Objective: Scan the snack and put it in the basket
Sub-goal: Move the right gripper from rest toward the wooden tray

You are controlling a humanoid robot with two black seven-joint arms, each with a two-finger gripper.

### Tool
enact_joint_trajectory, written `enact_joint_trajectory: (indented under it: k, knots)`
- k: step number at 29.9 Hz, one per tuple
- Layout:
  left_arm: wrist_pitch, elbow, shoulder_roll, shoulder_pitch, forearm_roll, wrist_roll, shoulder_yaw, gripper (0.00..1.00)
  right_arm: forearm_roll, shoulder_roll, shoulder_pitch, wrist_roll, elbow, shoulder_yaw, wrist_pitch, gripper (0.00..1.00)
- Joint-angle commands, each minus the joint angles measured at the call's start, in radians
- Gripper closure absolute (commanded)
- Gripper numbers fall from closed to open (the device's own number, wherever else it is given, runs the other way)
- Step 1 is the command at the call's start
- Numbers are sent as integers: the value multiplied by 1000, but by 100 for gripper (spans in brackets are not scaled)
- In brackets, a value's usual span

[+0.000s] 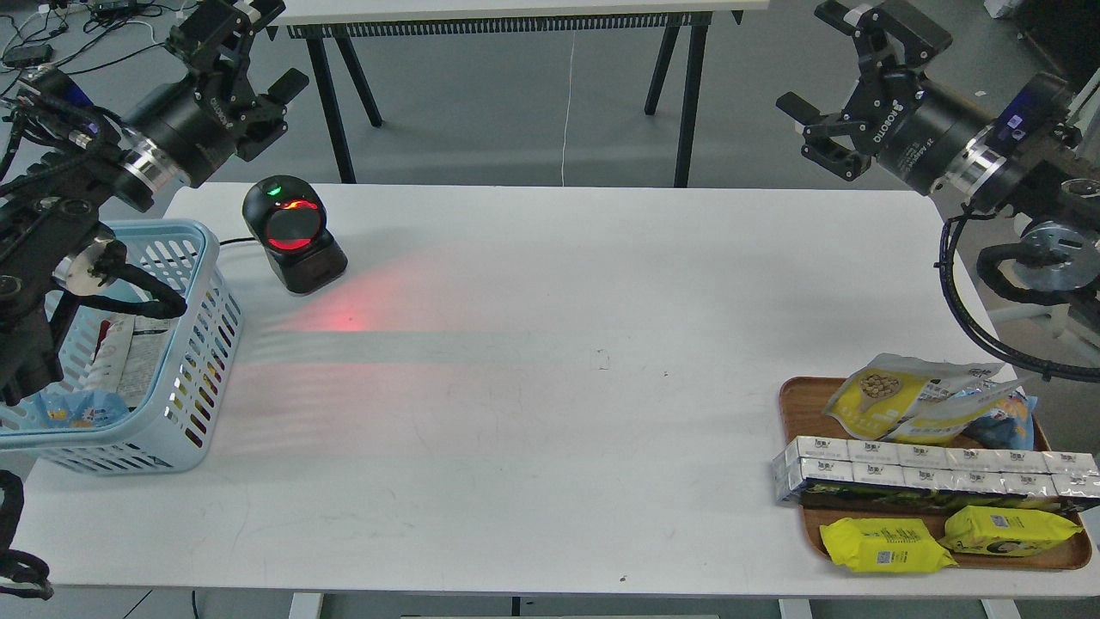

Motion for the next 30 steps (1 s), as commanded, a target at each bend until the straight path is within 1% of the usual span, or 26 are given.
enact_joint_trajectory:
  k: [1,9,11,14,19,24,27,30]
  knots:
    - [0,-3,-2,2,-69,0,0,0,0,2,0,0,1,-6,0,0]
    - [0,-6,7,-3,-91,0,0,0,-3,5,8,0,4,-43,0,0]
    - [0,-6,6,-4,-89,0,3,0,-18,10,22,0,4,-90,0,0]
    - [0,-10,1,-12,-88,0,9,0,-54,-5,118,0,10,-223,0,0]
    - [0,-15,-8,-15,-89,0,12,1,-254,-41,333,0,19,-420,0,0]
    - [0,-18,-11,-15,-88,0,12,0,-561,-27,534,0,39,-588,0,0]
    - [0,-18,-11,-15,-88,0,12,0,-711,-1,653,0,114,-702,0,0]
    - [0,-18,-10,-14,-86,0,12,0,-865,-11,761,0,220,-764,0,0]
